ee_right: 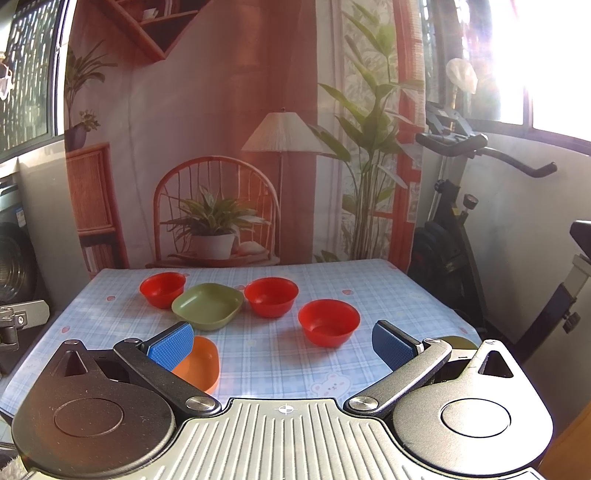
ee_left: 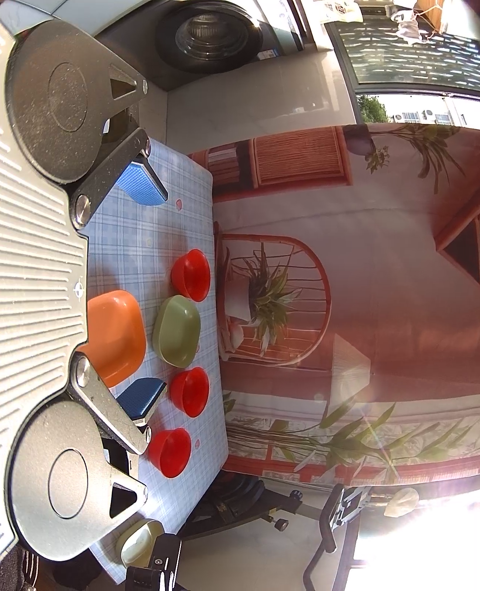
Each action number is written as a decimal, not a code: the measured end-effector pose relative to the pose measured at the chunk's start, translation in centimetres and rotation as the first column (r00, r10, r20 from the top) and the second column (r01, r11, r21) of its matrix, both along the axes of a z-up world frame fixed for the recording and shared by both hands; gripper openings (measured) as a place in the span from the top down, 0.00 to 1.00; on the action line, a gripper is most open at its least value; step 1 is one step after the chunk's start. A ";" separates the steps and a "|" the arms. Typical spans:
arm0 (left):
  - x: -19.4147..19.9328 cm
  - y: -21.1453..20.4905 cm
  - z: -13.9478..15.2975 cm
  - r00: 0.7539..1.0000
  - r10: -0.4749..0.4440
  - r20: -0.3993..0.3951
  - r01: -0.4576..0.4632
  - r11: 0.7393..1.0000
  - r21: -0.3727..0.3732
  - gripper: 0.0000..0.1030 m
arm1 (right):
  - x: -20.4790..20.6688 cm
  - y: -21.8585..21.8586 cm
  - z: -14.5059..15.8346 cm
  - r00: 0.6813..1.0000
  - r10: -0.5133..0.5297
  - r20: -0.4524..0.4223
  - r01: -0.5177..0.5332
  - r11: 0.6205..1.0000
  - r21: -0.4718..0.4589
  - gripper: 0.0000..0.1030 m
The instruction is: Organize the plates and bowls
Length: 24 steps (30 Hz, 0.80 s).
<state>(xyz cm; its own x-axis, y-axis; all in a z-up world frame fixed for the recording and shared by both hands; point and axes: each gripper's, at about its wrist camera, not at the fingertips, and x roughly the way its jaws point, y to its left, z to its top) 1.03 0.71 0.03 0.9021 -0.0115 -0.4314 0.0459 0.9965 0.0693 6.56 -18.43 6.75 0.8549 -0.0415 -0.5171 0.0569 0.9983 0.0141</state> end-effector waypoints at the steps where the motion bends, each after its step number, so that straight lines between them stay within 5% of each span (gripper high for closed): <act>1: 0.2 0.0 0.1 1.000 -0.009 -0.001 0.009 1.000 0.000 0.02 | 0.2 -0.1 0.1 1.000 0.003 0.001 -0.003 1.000 0.004 0.00; 12: 6.3 1.2 1.7 0.998 0.026 0.063 -0.029 0.999 0.040 0.03 | 7.9 -1.4 1.9 0.996 0.039 0.075 -0.042 0.998 0.043 0.00; 24: 15.3 2.5 2.3 0.994 0.065 0.088 -0.072 0.995 0.072 0.04 | 18.1 -1.1 -0.7 0.994 0.038 0.098 -0.050 0.990 0.130 0.00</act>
